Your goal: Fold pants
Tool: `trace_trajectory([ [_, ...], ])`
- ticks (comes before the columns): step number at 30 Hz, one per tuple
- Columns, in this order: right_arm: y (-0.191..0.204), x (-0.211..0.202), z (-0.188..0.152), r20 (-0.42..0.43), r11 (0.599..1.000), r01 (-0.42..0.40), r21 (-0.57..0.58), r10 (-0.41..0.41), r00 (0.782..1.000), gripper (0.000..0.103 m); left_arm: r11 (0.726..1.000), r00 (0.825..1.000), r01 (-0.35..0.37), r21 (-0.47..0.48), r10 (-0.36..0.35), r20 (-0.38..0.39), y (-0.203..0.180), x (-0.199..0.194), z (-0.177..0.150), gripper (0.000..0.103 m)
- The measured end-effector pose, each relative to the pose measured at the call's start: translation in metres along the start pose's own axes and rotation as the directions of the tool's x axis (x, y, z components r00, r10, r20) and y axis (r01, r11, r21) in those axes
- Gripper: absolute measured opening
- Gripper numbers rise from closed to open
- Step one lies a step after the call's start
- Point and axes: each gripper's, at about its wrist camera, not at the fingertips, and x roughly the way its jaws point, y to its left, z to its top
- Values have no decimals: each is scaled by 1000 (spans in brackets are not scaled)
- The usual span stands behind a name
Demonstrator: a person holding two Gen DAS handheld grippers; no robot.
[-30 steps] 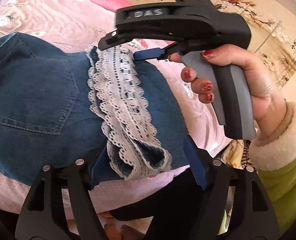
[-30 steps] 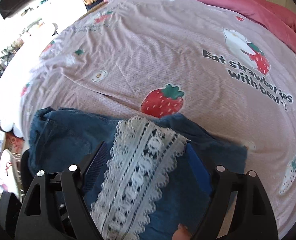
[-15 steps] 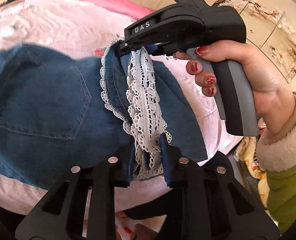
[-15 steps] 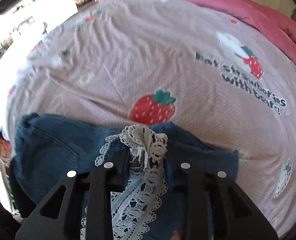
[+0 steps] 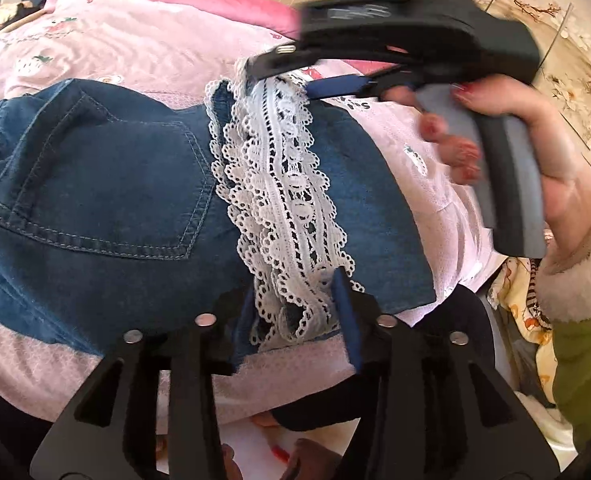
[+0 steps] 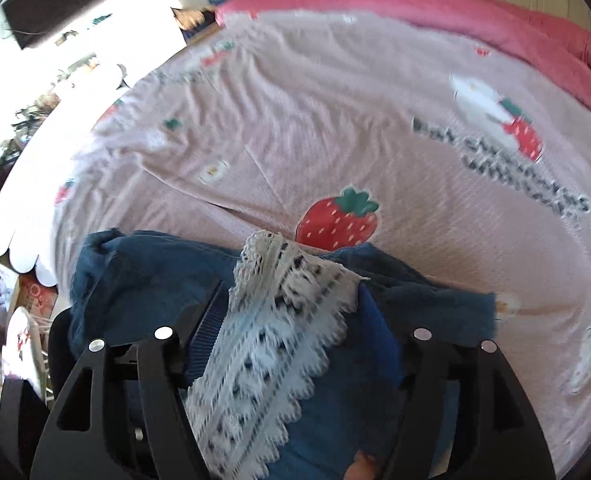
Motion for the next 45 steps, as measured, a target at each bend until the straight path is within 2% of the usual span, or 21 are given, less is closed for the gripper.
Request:
trace_trajectory([
  [5,-3,-34,-33,54,994,42,-103,-36,998,69,1000,1000,-8,10,8,13,1,-13,-2,46],
  [9,-1,-50,-74,84,984,59,-169,-45,995,69,998,995,-52,23,50,89,-1,-35,9,54],
  [11,3,-51,-90,95,978,66,-196,-48,994,69,997,991,-68,38,63,120,-1,-43,21,59],
  [15,13,-48,-117,96,976,8,-217,13,995,68,994,988,-72,80,61,141,-7,-38,58,59],
  [18,14,-40,-129,80,979,-28,-200,45,996,67,995,994,-31,95,21,108,-16,-15,88,59],
  [21,12,-31,-138,53,983,-50,-177,60,997,67,994,999,40,107,-42,22,-25,22,111,59],
  [24,9,-23,-147,26,984,-25,-175,30,999,67,992,999,-4,123,9,-40,-24,61,121,57],
  [27,5,-17,-157,17,985,-10,-173,14,1000,67,987,991,-88,132,100,-86,-9,87,120,56],
  [28,4,-17,-159,25,985,-12,-173,16,1000,67,987,990,-100,124,112,-91,-3,92,120,53],
  [31,1,-15,-163,36,987,-18,-161,24,999,67,989,990,-90,114,102,-102,5,95,120,53],
  [42,1,-14,-171,76,993,2,-116,7,997,68,991,994,-97,90,101,-44,12,92,118,53],
  [44,1,-14,-171,75,995,8,-104,0,997,68,986,992,-118,115,123,-35,6,88,117,55],
  [45,2,-16,-169,72,995,8,-95,-1,997,68,985,991,-123,122,127,-30,3,85,117,59],
])
